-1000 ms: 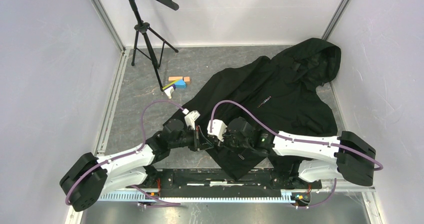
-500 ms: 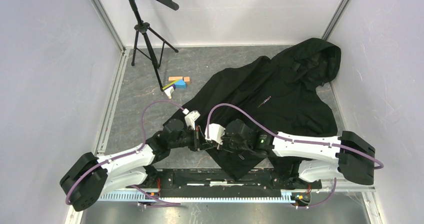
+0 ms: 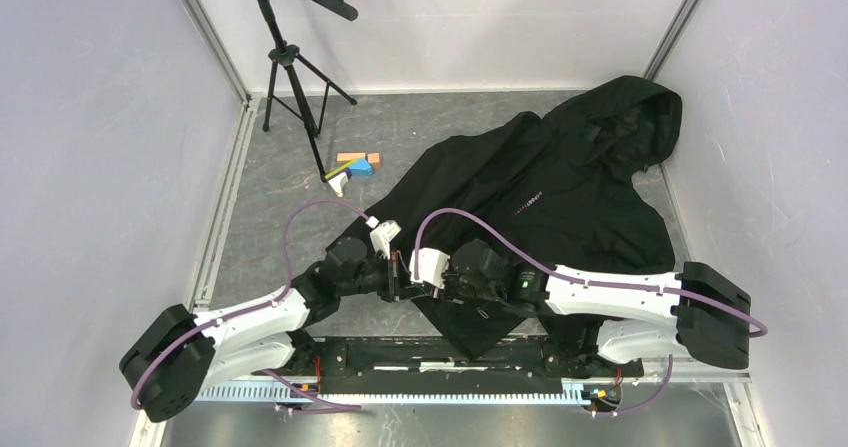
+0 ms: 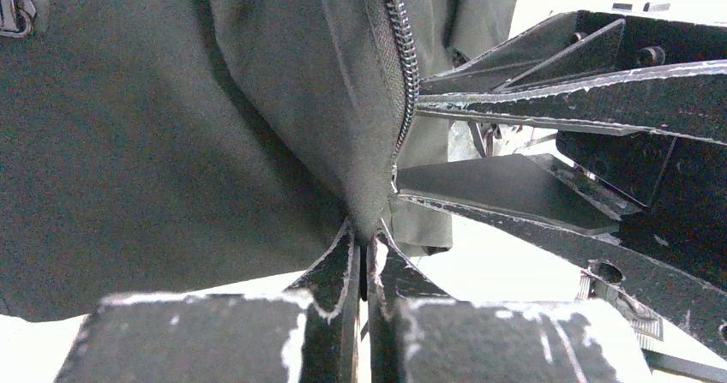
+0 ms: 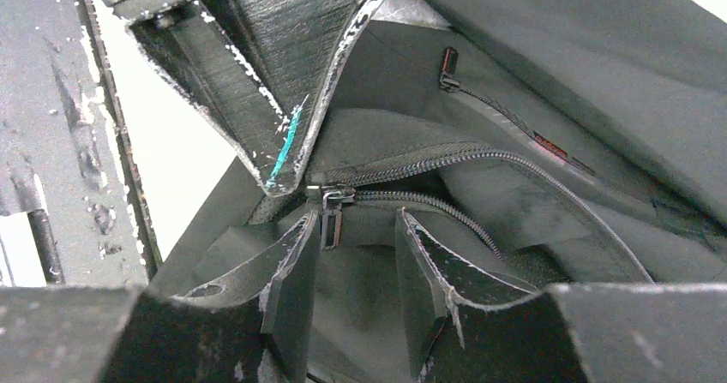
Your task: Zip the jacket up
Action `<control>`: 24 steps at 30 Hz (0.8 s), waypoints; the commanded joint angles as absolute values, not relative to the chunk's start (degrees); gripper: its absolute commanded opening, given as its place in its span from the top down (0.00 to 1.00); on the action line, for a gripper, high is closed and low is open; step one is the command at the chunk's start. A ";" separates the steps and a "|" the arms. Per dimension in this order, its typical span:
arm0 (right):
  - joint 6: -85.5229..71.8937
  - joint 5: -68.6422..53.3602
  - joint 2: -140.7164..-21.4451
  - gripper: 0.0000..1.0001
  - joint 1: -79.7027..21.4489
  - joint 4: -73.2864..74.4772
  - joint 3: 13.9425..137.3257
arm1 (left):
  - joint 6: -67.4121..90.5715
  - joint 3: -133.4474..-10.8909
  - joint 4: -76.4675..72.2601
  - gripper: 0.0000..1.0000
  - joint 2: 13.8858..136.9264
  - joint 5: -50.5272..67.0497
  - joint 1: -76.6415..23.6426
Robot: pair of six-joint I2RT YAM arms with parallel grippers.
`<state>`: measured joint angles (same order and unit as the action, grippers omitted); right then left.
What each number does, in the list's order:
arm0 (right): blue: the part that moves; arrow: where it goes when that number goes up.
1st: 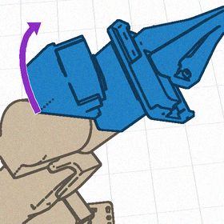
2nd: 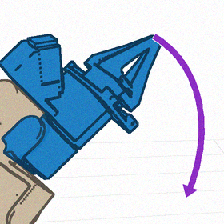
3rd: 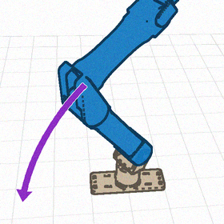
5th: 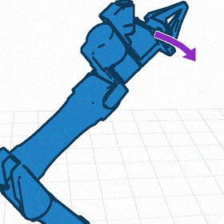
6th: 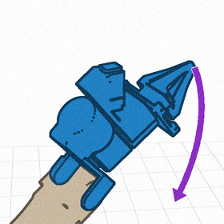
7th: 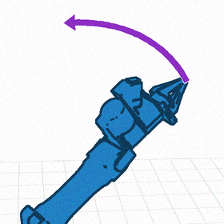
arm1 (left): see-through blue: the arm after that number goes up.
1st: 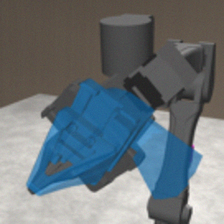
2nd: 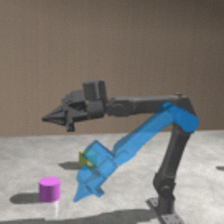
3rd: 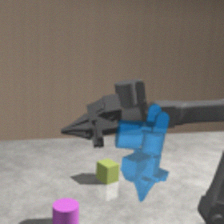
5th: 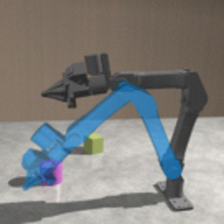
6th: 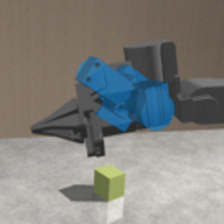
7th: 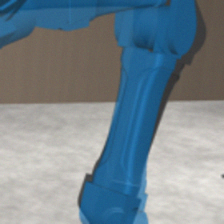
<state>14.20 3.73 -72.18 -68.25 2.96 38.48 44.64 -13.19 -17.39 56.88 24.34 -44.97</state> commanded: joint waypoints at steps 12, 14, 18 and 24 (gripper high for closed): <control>15.18 8.09 -72.95 0.74 -68.39 -4.05 37.09 | 42.69 -12.88 -20.39 0.98 55.97 26.98 -45.18; 15.16 9.08 -73.06 0.78 -68.45 -4.12 36.92 | 42.72 -12.96 -20.39 0.98 55.93 26.99 -45.18; 15.10 8.56 -72.72 0.76 -68.44 -5.07 35.96 | 42.72 -12.83 -20.35 0.98 55.93 26.90 -45.18; 15.71 5.25 -71.71 0.67 -69.07 -7.36 34.10 | 42.81 -12.79 -20.39 0.98 55.80 26.81 -45.18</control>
<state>15.05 7.05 -72.86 -68.45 -3.42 35.62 44.64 -12.88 -17.72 56.69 24.38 -44.97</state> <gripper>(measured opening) 0.308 0.043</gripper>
